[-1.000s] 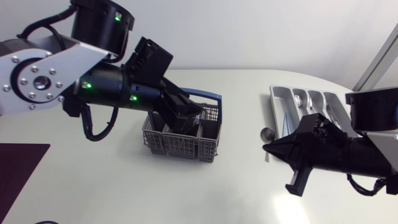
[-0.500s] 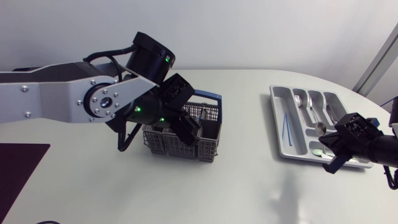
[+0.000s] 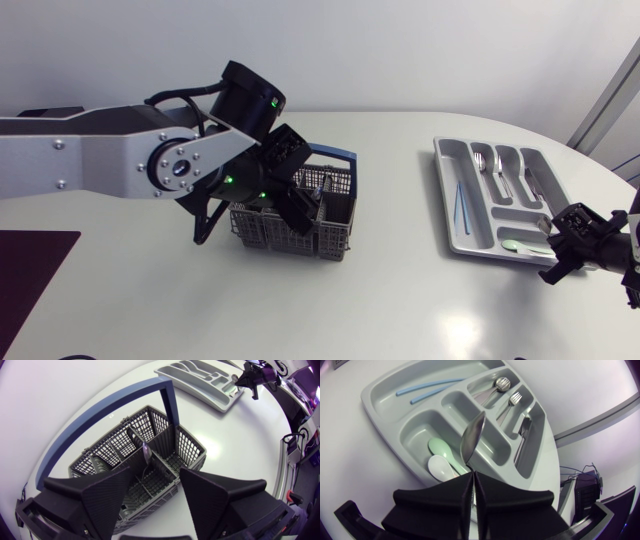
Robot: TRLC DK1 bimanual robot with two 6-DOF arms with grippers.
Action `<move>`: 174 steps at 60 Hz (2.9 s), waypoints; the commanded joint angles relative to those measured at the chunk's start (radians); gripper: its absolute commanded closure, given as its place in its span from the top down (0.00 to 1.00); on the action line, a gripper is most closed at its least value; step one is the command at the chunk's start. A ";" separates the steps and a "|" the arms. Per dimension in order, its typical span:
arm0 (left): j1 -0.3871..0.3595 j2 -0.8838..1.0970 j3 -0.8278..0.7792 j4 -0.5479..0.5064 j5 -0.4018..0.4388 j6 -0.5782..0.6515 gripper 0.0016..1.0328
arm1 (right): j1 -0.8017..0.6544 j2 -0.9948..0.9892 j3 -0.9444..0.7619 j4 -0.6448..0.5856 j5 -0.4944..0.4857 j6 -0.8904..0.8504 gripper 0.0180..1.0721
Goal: Unload the cutlery basket into the drawer organizer.
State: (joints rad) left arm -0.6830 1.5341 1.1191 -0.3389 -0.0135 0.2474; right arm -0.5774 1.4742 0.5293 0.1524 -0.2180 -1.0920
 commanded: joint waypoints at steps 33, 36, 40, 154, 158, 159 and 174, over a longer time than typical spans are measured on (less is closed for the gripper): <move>0.000 0.060 -0.016 0.006 -0.034 0.006 0.67 | -0.007 0.006 -0.048 0.079 0.063 -0.082 0.63; 0.000 0.063 -0.016 0.006 -0.034 0.004 0.67 | -0.009 -0.014 -0.038 0.052 0.062 -0.071 0.67; 0.000 0.066 -0.016 0.009 -0.036 0.001 0.66 | -0.010 -0.048 -0.018 0.007 0.051 -0.040 0.71; 0.049 0.208 -0.048 0.406 0.089 -0.056 0.28 | 0.211 -0.288 -0.038 -0.200 -0.069 0.339 0.86; 0.053 0.215 -0.044 0.406 0.104 -0.063 0.23 | 0.212 -0.290 -0.041 -0.200 -0.067 0.339 0.86; 0.056 0.218 -0.042 0.406 0.110 -0.066 0.23 | 0.212 -0.290 -0.043 -0.200 -0.067 0.339 0.86; 0.062 0.236 -0.036 0.403 0.139 -0.080 0.13 | 0.215 -0.298 -0.048 -0.194 -0.067 0.340 0.86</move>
State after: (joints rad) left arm -0.6292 1.7477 1.0615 0.0624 0.1158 0.1829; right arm -0.3679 1.1728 0.5049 -0.0479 -0.2848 -0.7658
